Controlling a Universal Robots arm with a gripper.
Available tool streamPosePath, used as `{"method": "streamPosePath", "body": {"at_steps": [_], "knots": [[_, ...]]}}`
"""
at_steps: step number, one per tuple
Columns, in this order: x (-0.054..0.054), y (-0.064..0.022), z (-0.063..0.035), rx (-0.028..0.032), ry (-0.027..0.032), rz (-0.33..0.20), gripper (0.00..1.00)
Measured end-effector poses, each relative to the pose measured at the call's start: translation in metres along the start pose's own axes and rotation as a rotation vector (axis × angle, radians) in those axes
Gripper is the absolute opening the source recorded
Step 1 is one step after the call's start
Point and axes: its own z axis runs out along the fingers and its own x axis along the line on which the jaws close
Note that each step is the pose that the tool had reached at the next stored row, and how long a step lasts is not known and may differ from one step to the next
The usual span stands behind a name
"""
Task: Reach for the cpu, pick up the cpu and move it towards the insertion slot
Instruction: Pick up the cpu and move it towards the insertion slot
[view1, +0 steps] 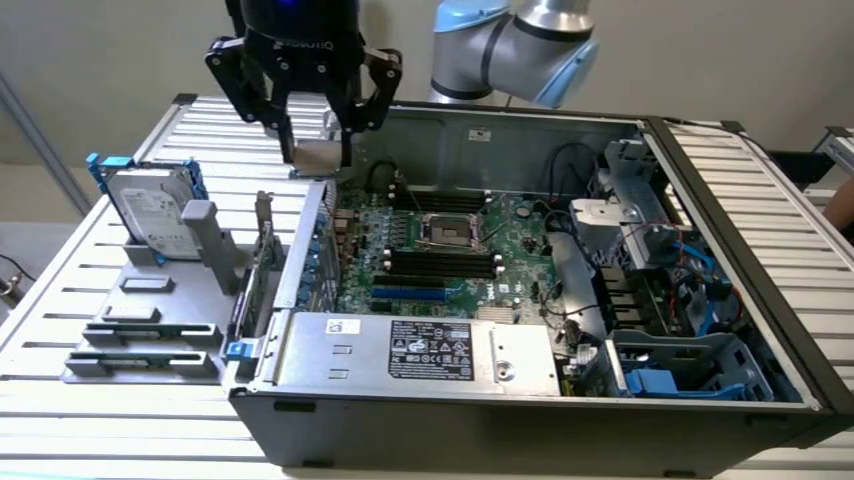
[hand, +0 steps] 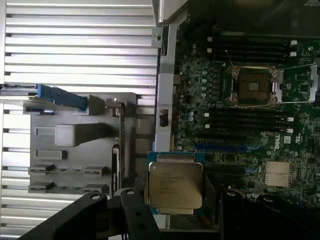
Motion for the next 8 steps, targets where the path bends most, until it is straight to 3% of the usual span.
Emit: {"method": "streamPosePath", "body": {"at_steps": [8], "knots": [[-0.036, -0.0001, 0.0004, 0.0, 0.0, 0.0, 0.54]]}}
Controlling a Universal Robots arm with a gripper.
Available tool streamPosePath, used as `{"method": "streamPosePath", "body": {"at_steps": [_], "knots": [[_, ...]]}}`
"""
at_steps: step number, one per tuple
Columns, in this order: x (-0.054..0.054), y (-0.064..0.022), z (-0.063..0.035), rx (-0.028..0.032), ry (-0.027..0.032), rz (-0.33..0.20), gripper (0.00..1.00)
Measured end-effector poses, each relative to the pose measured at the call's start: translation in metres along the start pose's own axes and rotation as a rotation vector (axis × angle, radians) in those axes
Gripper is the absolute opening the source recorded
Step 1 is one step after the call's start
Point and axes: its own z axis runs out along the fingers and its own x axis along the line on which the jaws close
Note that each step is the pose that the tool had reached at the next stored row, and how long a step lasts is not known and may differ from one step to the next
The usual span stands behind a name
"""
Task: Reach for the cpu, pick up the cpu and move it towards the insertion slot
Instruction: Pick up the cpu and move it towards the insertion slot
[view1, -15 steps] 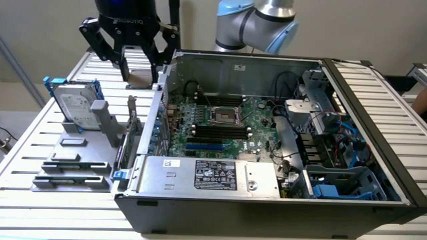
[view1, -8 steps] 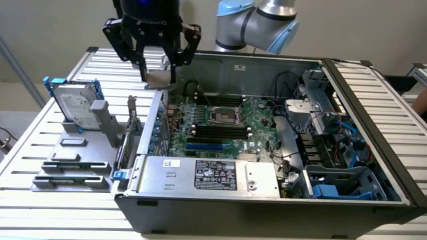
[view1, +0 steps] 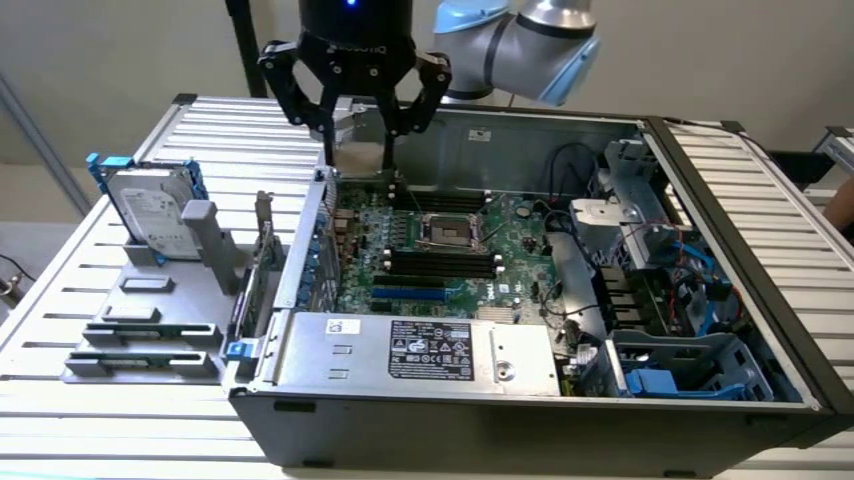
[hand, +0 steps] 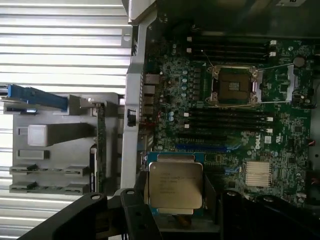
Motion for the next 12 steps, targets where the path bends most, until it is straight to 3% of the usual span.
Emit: {"method": "streamPosePath", "body": {"at_steps": [6, 12], "knots": [[-0.028, 0.0029, 0.0018, 0.0, 0.0, 0.0, 0.54], [-0.054, 0.0149, 0.0067, 0.0004, 0.0, 0.0, 0.54]]}}
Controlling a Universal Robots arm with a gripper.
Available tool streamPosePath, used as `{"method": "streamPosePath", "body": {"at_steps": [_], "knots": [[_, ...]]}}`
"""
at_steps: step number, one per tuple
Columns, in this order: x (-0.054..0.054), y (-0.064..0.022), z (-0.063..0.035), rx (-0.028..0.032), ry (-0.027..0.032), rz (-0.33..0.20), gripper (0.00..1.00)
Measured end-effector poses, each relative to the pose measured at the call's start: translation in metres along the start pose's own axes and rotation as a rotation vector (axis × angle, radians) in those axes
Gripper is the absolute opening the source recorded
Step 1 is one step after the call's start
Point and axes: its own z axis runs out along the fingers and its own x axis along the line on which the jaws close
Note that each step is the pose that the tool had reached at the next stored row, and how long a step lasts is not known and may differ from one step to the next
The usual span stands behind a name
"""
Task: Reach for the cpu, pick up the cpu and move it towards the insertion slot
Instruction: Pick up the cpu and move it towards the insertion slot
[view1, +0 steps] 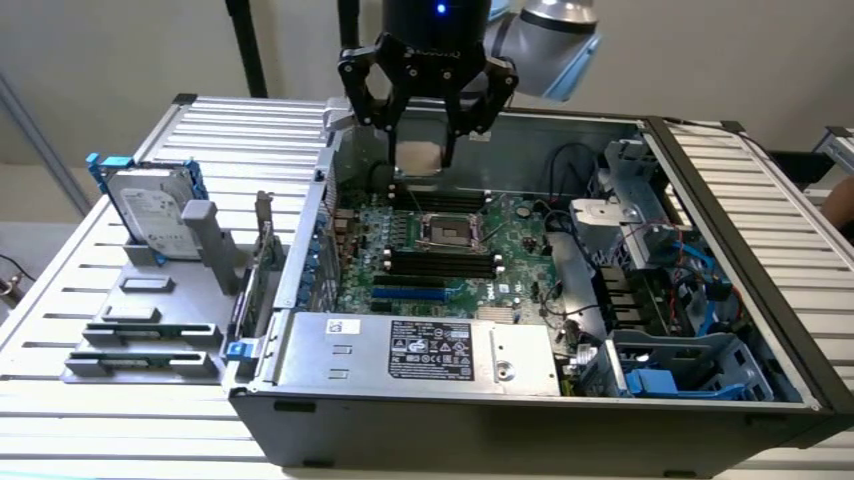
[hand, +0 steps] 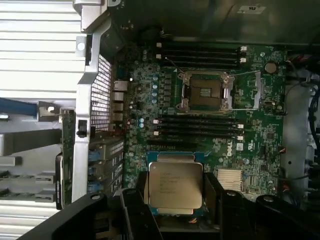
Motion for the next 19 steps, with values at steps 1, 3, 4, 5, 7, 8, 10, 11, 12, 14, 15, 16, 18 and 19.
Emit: {"method": "streamPosePath", "body": {"at_steps": [1, 3, 4, 5, 7, 8, 10, 11, 12, 14, 15, 16, 18, 19], "knots": [[-0.004, 0.0025, 0.001, 0.0, -0.0001, 0.0, 0.54], [-0.011, 0.0079, 0.003, 0.0005, 0.0001, 0.0, 0.54], [-0.014, 0.0109, 0.0042, 0.0006, 0.0, 0.0, 0.54], [-0.017, 0.0141, 0.0053, 0.001, 0.0, 0.0, 0.54], [-0.023, 0.0212, 0.0079, 0.0015, 0.0001, 0.0, 0.54], [-0.026, 0.0251, 0.0094, 0.0018, 0.0001, 0.0, 0.54], [-0.03, 0.0327, 0.0122, 0.0023, 0.0, 0.0, 0.54], [-0.033, 0.0365, 0.0138, 0.0024, 0.0, 0.0, 0.54], [-0.035, 0.0401, 0.0153, 0.0027, 0.0001, 0.0, 0.54], [-0.039, 0.047, 0.0189, 0.0027, 0.0, 0.0, 0.54], [-0.041, 0.0501, 0.0208, 0.0029, 0.0001, 0.0, 0.54], [-0.043, 0.0533, 0.0228, 0.0031, 0.0001, 0.0, 0.54], [-0.046, 0.0597, 0.0267, 0.0037, 0.0001, 0.0, 0.54], [-0.048, 0.0632, 0.0288, 0.004, 0.0001, 0.0, 0.54]]}}
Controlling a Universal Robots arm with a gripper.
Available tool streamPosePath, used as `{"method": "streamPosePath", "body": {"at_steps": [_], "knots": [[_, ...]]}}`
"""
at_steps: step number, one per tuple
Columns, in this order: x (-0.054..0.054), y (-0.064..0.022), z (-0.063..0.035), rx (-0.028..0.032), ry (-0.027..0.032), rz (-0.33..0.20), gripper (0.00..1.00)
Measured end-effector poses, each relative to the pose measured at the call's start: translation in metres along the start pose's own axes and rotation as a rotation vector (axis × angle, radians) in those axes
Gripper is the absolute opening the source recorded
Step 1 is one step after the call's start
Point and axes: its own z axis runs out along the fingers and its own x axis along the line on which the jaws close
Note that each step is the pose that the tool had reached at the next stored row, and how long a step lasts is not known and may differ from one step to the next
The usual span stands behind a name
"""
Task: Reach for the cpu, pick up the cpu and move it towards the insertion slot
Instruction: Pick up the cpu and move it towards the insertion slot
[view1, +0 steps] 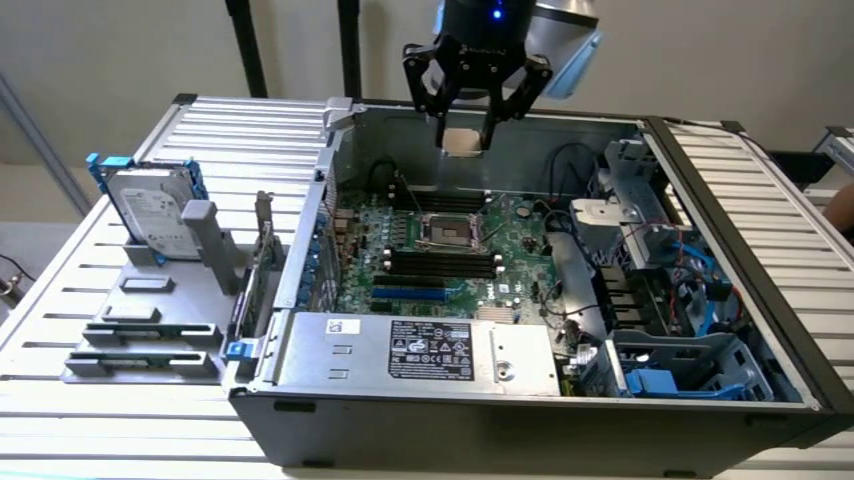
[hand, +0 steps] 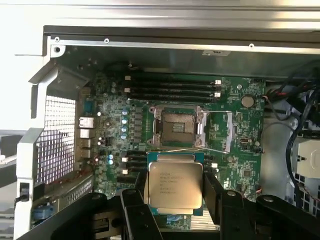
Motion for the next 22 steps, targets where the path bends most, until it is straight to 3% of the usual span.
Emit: {"method": "streamPosePath", "body": {"at_steps": [5, 14, 22], "knots": [[-0.006, 0.0142, 0.0084, 0.0047, 0.0001, 0.0, 0.54], [-0.009, 0.0276, 0.0126, 0.0276, 0.0066, 0.005, 0.54], [-0.01, 0.0303, 0.013, 0.0314, 0.0072, 0.023, 0.54]]}}
